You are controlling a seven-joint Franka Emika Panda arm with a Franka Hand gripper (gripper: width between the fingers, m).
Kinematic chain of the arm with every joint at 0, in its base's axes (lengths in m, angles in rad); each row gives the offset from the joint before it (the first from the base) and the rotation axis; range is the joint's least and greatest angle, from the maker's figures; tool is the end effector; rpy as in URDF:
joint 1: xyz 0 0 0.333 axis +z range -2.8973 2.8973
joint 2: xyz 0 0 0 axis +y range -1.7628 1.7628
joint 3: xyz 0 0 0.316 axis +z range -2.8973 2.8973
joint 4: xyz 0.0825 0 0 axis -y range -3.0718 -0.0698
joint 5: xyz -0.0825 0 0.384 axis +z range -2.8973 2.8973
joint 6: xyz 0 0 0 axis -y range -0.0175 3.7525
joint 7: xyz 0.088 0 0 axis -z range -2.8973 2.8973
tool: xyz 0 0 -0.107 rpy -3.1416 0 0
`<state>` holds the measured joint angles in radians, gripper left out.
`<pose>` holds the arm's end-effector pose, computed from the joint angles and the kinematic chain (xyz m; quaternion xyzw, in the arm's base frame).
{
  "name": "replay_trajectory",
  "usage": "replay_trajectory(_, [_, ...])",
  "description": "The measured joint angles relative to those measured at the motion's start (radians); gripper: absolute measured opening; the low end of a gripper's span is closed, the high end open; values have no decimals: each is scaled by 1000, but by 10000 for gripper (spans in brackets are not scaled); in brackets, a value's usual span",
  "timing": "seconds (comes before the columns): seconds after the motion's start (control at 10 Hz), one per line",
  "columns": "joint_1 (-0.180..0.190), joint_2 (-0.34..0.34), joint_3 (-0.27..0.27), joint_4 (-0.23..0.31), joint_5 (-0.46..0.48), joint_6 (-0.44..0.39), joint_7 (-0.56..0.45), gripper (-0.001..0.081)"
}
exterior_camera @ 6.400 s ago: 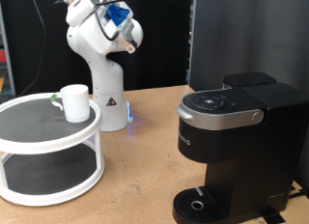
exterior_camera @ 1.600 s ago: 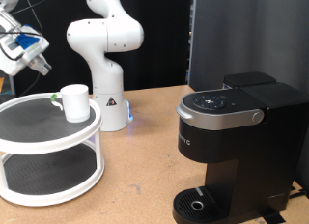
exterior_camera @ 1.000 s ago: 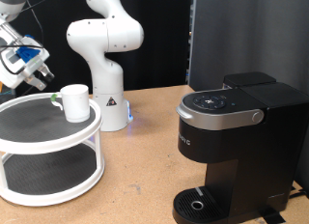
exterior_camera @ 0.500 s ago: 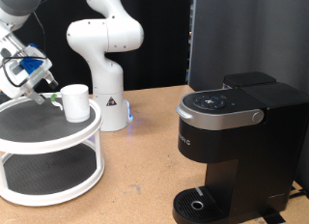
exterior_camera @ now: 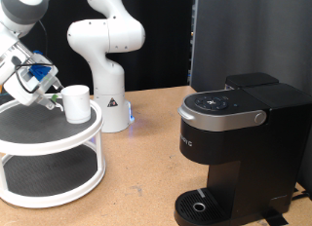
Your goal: Make a cup of coffee with the keurig machine
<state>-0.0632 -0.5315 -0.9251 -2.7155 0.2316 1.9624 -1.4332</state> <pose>0.2246 -0.2524 0.3151 -0.9059 -0.2175 -0.1896 0.3099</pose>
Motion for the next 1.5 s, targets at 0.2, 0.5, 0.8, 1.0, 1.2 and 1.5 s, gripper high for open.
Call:
replay_trajectory(0.2, [-7,-12,-5,-8,-1,-30,-10,808])
replay_trajectory(0.5, [-27,-32,-4,-22,-5,-35,-10,715])
replay_trajectory(0.8, [-44,-36,2,-35,-5,-26,-8,395])
replay_trajectory(1.0, [-52,-36,12,-41,-5,-19,1,213])
replay_trajectory(1.2, [-60,-38,26,-47,-5,-5,20,83])
replay_trajectory(1.5, [-65,-61,42,-46,8,-5,80,73])
